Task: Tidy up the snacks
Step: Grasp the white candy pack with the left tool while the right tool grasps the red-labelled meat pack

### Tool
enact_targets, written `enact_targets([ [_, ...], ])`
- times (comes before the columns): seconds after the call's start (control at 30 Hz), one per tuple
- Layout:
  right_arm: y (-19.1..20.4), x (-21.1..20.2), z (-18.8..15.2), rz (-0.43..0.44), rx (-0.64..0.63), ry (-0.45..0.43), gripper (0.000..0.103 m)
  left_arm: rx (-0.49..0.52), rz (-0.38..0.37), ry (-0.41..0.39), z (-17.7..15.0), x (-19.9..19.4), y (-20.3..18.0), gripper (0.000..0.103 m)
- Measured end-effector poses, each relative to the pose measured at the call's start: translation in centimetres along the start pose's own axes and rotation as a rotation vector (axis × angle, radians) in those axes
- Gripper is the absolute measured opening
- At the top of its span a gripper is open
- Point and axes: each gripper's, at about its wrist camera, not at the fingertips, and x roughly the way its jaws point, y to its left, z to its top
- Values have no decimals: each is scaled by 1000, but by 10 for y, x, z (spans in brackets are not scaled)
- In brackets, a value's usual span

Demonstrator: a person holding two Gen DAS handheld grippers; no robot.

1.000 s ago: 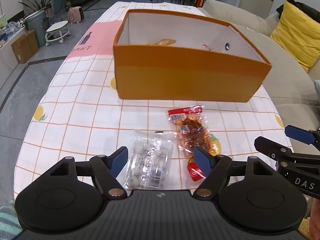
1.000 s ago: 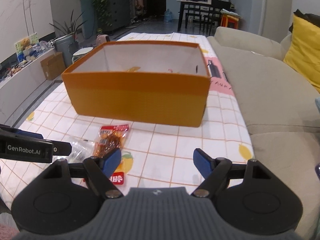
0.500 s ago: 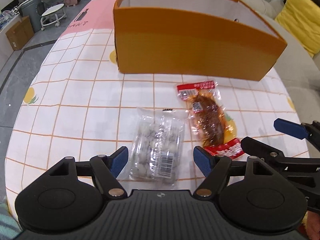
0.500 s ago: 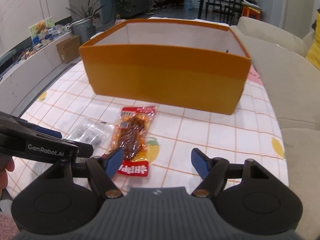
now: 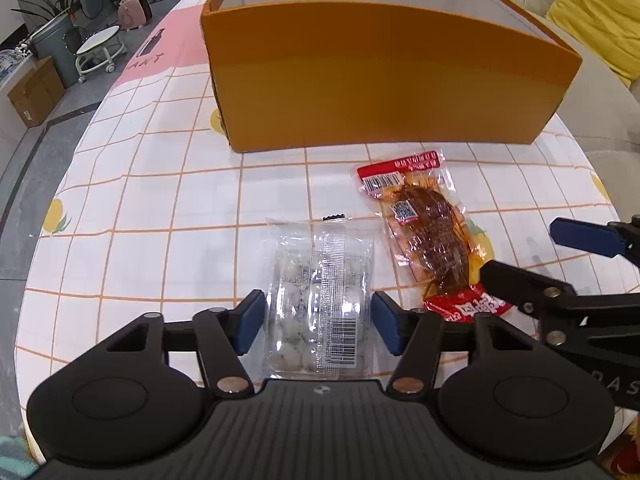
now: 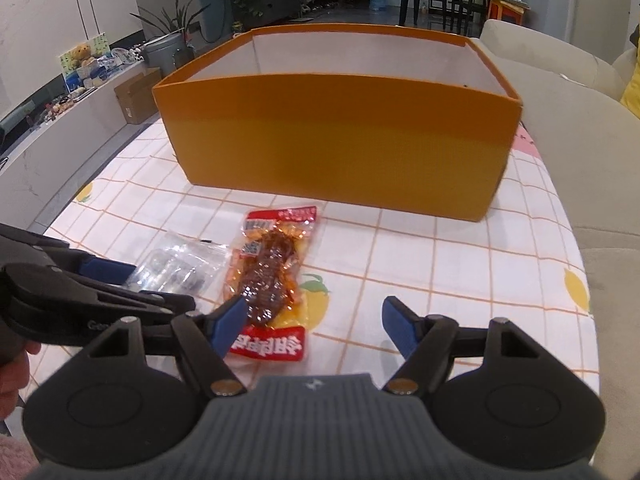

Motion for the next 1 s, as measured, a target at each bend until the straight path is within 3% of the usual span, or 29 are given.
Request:
enact_targets([
  [0.43,23,28,13,35,-27,17,72,-135,53,-38,5,-1,30,59],
  [0.5,24,35,14,35,-21,29,68,-149,55,-41,6,-1,33,59],
  [0.6,28,43,15,28,-31,50,62,-150,57,-41,7,-1,34,59],
  [0.73,35,48,14,12,-80,55,64,-176,15,-39,7,0,37,59],
  [1.0,41,48,11,3,-148,51,57,-155,15,-38,7,-1,34,59],
])
